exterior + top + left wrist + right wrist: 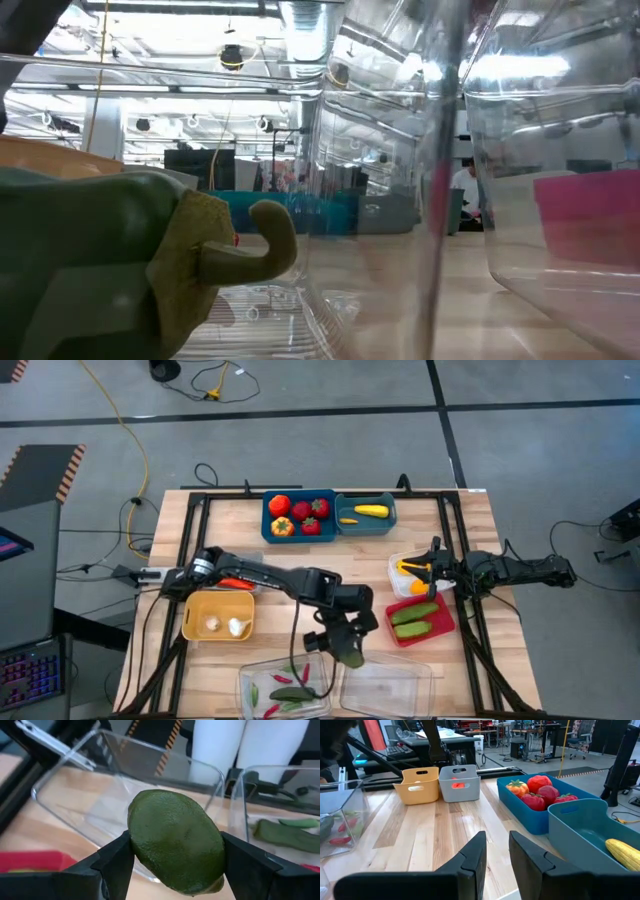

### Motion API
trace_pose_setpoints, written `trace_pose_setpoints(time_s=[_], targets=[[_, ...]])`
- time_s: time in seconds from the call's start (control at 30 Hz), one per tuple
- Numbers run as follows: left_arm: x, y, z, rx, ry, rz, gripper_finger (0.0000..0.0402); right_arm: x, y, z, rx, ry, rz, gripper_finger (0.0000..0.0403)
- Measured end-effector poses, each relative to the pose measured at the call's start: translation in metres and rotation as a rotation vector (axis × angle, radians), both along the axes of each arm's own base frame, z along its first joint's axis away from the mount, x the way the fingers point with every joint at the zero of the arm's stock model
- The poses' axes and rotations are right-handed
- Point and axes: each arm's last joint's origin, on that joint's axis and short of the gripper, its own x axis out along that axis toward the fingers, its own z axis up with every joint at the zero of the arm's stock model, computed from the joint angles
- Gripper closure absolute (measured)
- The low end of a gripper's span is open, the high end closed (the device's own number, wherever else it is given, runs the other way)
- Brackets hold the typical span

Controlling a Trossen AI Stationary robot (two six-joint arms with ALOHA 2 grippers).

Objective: Sort produce into baskets
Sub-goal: Put the green lemon into the right transparent bin

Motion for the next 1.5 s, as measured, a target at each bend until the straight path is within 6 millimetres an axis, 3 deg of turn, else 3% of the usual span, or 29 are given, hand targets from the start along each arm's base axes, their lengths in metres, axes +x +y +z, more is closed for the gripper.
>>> trace_pose_setpoints(time_s=[0.53,0.73,0.93,1.3,1.5], targets=[[0.003,-0.055,0.013,-0.014,-0.183,0.029,0.0149,0.000,0.000,0.000,0.000,0.000,0.000,0.0291],[0.001,-0.071,0.002,0.044,-0.223,0.074,0.0149,0.000,0.000,0.000,0.000,0.000,0.000,0.0291],[0.003,-0.073,-0.015,0.024,-0.215,0.131,0.0149,0.000,0.000,0.000,0.000,0.000,0.000,0.0291],[0.008,-0.062,-0.018,-0.114,-0.085,0.311,0.0146,0.000,0.000,0.000,0.000,0.000,0.000,0.0291],[0.010,-0.056,-0.017,-0.168,-0.025,0.351,0.0088,0.000,0.000,0.000,0.000,0.000,0.000,0.0291]])
